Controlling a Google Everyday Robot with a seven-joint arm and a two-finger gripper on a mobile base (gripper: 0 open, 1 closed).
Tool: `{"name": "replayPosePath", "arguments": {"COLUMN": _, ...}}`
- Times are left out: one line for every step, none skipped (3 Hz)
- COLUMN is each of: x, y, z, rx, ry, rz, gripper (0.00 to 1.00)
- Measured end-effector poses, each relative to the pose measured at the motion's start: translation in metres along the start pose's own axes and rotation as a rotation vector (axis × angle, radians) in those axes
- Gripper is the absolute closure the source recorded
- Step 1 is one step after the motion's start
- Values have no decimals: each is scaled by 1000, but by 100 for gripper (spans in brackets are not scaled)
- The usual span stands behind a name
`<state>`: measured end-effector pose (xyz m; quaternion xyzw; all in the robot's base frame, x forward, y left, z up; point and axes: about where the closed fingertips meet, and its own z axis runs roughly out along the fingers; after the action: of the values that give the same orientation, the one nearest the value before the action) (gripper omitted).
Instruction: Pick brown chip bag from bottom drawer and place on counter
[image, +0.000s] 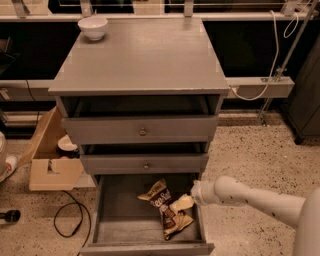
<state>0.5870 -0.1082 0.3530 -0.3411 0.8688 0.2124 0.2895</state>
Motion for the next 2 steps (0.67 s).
{"name": "replayPosePath", "arguments": {"x": 17, "y": 7, "z": 55, "rx": -25, "ry": -17, "rz": 29, "gripper": 0}}
{"name": "replayPosePath", "arguments": {"x": 18, "y": 7, "z": 56, "rx": -25, "ry": -16, "rz": 29, "gripper": 0}}
